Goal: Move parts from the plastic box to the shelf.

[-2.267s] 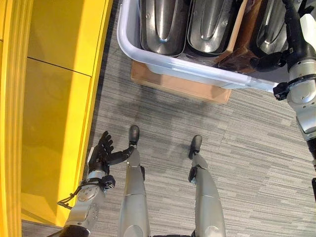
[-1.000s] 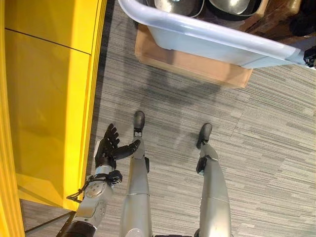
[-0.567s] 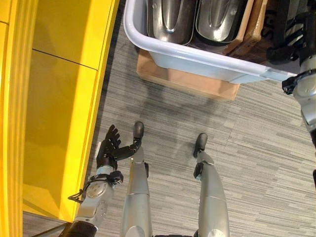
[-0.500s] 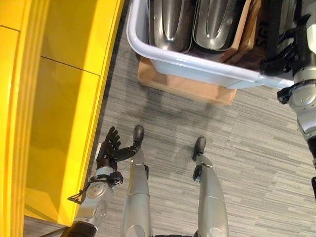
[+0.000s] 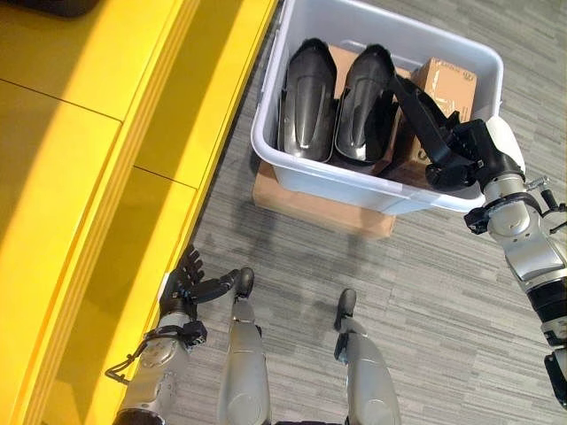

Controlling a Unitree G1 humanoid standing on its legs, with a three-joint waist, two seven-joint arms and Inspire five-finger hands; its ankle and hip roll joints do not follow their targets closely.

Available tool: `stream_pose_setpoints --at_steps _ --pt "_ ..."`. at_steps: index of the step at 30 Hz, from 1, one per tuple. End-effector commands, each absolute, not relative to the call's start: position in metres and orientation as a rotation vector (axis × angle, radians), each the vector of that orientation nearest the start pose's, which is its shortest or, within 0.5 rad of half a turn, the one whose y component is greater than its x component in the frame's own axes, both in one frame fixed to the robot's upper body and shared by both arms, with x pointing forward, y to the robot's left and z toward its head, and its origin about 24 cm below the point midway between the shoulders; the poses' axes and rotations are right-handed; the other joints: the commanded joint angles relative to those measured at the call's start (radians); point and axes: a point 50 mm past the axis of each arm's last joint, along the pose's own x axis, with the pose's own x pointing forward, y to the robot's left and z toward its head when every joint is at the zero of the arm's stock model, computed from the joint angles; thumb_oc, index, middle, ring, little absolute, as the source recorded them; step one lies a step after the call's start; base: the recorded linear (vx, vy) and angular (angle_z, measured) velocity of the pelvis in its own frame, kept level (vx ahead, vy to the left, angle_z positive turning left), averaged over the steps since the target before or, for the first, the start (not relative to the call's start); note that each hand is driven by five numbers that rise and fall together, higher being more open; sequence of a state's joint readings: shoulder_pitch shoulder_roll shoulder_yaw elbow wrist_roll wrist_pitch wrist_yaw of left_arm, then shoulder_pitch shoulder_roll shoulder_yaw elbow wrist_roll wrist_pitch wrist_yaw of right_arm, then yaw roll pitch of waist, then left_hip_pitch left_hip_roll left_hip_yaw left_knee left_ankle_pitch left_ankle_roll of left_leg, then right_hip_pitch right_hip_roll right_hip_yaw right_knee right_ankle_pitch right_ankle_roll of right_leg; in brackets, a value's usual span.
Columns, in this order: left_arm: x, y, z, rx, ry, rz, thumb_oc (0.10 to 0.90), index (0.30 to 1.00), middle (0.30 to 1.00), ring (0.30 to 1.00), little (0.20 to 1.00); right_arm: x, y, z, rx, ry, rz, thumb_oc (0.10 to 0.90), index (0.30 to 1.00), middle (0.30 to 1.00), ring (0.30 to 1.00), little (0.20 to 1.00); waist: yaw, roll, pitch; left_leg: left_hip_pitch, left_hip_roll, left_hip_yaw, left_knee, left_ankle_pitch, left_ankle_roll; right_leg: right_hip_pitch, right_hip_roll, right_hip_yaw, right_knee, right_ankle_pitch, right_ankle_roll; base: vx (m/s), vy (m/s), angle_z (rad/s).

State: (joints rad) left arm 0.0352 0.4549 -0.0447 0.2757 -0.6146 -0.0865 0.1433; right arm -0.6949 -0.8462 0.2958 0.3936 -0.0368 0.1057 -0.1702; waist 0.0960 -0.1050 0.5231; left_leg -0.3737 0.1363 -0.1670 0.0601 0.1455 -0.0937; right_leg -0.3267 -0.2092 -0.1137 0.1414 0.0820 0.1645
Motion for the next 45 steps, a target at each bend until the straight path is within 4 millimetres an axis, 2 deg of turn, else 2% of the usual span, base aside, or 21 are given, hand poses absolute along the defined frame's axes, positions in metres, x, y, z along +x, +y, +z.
stream_pose_setpoints --at_steps 1,5,6,7,10,14,20,26,29,34,38,39,40,41,42,43,44,45 --pt "0.226 0.276 0.019 -0.047 0.139 0.239 0.9 1.0 1.0 1.0 1.0 0.342 -0.273 0.277 -0.965 -0.478 -0.348 0.4 0.3 0.3 0.3 0.3 0.008 -0.033 -0.097 0.127 0.035 0.051 -0.017 -0.082 -0.007 0.046 -0.011 0.0 -0.02 0.058 -0.01 0.07 0.009 0.01" --pt "0.217 0.281 0.012 -0.042 0.172 0.243 0.9 1.0 1.0 1.0 1.0 0.342 -0.269 0.286 -1.003 -0.501 -0.331 0.4 0.3 0.3 0.3 0.3 0.009 -0.024 -0.169 0.201 0.043 0.061 -0.068 -0.073 -0.009 0.101 -0.009 -0.002 -0.049 0.056 -0.002 0.07 -0.01 -0.02" --pt "0.217 0.281 0.012 -0.043 0.173 0.244 0.9 1.0 1.0 1.0 1.0 0.342 -0.269 0.286 -1.004 -0.501 -0.33 0.4 0.3 0.3 0.3 0.3 0.009 -0.023 -0.168 0.206 0.044 0.062 -0.072 -0.071 -0.01 0.105 -0.009 -0.002 -0.051 0.057 -0.002 0.1 -0.023 -0.05" --pt "0.212 0.281 0.008 -0.047 0.187 0.245 0.9 1.0 1.0 1.0 1.0 0.342 -0.266 0.287 -1.021 -0.507 -0.319 0.4 0.3 0.3 0.3 0.3 0.009 -0.019 -0.198 0.227 0.048 0.068 -0.087 -0.067 -0.011 0.121 -0.009 -0.001 -0.061 0.059 0.0 0.07 -0.023 -0.1" --pt "0.208 0.283 0.003 -0.041 0.215 0.245 0.9 1.0 1.0 1.0 1.0 0.343 -0.261 0.292 -1.043 -0.522 -0.302 0.4 0.3 0.3 0.3 0.3 0.01 -0.014 -0.225 0.259 0.055 0.074 -0.109 -0.061 -0.013 0.146 -0.007 0.0 -0.076 0.062 0.002 0.06 -0.017 -0.05" --pt "0.199 0.281 -0.007 -0.044 0.259 0.233 0.9 1.0 1.0 1.0 1.0 0.343 -0.251 0.299 -1.079 -0.561 -0.265 0.4 0.3 0.3 0.3 0.3 0.004 0.007 -0.292 0.314 0.06 0.093 -0.131 -0.063 -0.013 0.186 -0.011 0.006 -0.093 0.063 0.006 0.1 -0.01 -0.07" --pt "0.196 0.278 -0.012 -0.051 0.279 0.222 0.9 1.0 1.0 1.0 1.0 0.349 -0.236 0.307 -1.088 -0.587 -0.23 0.4 0.3 0.3 0.3 0.3 -0.006 0.028 -0.354 0.37 0.066 0.111 -0.142 -0.069 -0.013 0.229 -0.011 0.019 -0.107 0.057 0.007 0.07 -0.009 -0.07" --pt "0.197 0.275 -0.015 -0.053 0.285 0.217 0.9 1.0 1.0 1.0 1.0 0.356 -0.217 0.314 -1.115 -0.615 -0.181 0.4 0.3 0.3 0.3 0.3 -0.015 0.04 -0.393 0.413 0.07 0.129 -0.141 -0.073 -0.011 0.252 -0.007 0.038 -0.1 0.044 0.006 0.05 -0.023 -0.13" --pt "0.202 0.267 -0.017 -0.053 0.289 0.182 0.9 1.0 1.0 1.0 1.0 0.36 -0.21 0.318 -1.137 -0.618 -0.169 0.4 0.3 0.3 0.3 0.3 -0.025 0.049 -0.408 0.421 0.072 0.126 -0.138 -0.055 -0.01 0.251 -0.004 0.055 -0.079 0.039 0.0 0.0 -0.026 -0.06" --pt "0.201 0.262 -0.021 -0.079 0.301 0.178 0.9 1.0 1.0 1.0 1.0 0.363 -0.194 0.334 -1.149 -0.671 -0.144 0.4 0.3 0.3 0.3 0.3 -0.03 0.07 -0.415 0.428 0.099 0.12 -0.108 -0.033 -0.015 0.248 0.026 0.062 -0.014 -0.026 -0.027 0.01 -0.08 -0.07" --pt "0.197 0.259 -0.025 -0.152 0.303 0.221 0.9 1.0 1.0 1.0 1.0 0.365 -0.169 0.348 -1.14 -0.734 -0.101 0.4 0.3 0.3 0.3 0.3 -0.012 0.084 -0.396 0.431 0.143 0.095 -0.098 0.033 -0.027 0.221 0.071 0.06 0.08 -0.1 -0.065 -0.04 -0.163 -0.03" --pt "0.193 0.26 -0.028 -0.176 0.304 0.242 0.9 1.0 1.0 1.0 1.0 0.365 -0.157 0.354 -1.134 -0.767 -0.08 0.4 0.3 0.3 0.3 0.3 0.003 0.089 -0.388 0.412 0.165 0.083 -0.107 0.107 -0.044 0.204 0.095 0.052 0.087 -0.111 -0.079 -0.08 -0.205 -0.02" --pt "0.193 0.259 -0.028 -0.178 0.304 0.242 0.9 1.0 1.0 1.0 1.0 0.365 -0.156 0.355 -1.135 -0.768 -0.079 0.4 0.3 0.3 0.3 0.3 0.002 0.091 -0.389 0.41 0.166 0.082 -0.109 0.109 -0.045 0.202 0.096 0.051 0.087 -0.111 -0.08 -0.19 -0.226 -0.05" --pt "0.191 0.26 -0.029 -0.206 0.304 0.262 0.9 1.0 1.0 1.0 1.0 0.362 -0.149 0.363 -1.124 -0.811 -0.068 0.4 0.3 0.3 0.3 0.3 0.026 0.095 -0.371 0.359 0.169 0.065 -0.121 0.215 -0.063 0.198 0.103 0.027 0.07 -0.111 -0.09 -0.13 -0.105 0.02" --pt "0.191 0.26 -0.029 -0.207 0.304 0.262 0.9 1.0 1.0 1.0 1.0 0.362 -0.149 0.363 -1.124 -0.811 -0.068 0.4 0.3 0.3 0.3 0.3 0.022 0.095 -0.372 0.356 0.169 0.06 -0.123 0.219 -0.063 0.197 0.102 0.023 0.07 -0.111 -0.09 -0.21 -0.175 0.25" --pt "0.192 0.26 -0.029 -0.215 0.302 0.264 0.9 1.0 1.0 1.0 1.0 0.358 -0.15 0.366 -1.127 -0.827 -0.069 0.4 0.3 0.3 0.3 0.3 0.024 0.094 -0.354 0.313 0.158 0.095 -0.118 0.248 -0.056 0.201 0.089 -0.004 0.06 -0.111 -0.098 -0.18 -0.144 0.76" --pt "0.194 0.259 -0.027 -0.213 0.293 0.252 0.9 1.0 1.0 1.0 1.0 0.355 -0.153 0.37 -1.142 -0.841 -0.079 0.4 0.3 0.3 0.3 0.3 0.021 0.094 -0.342 0.272 0.148 0.14 -0.09 0.251 -0.041 0.196 0.077 -0.038 0.052 -0.106 -0.108 -0.34 -0.304 1.64" --pt "0.199 0.256 -0.023 -0.203 0.282 0.218 0.9 1.0 1.0 1.0 1.0 0.35 -0.162 0.37 -1.158 -0.849 -0.103 0.4 0.3 0.3 0.3 0.3 -0.008 0.086 -0.322 0.25 0.163 0.297 0.002 0.182 -0.025 0.186 0.042 -0.112 0.064 -0.112 -0.124 -0.26 -0.231 2.12"
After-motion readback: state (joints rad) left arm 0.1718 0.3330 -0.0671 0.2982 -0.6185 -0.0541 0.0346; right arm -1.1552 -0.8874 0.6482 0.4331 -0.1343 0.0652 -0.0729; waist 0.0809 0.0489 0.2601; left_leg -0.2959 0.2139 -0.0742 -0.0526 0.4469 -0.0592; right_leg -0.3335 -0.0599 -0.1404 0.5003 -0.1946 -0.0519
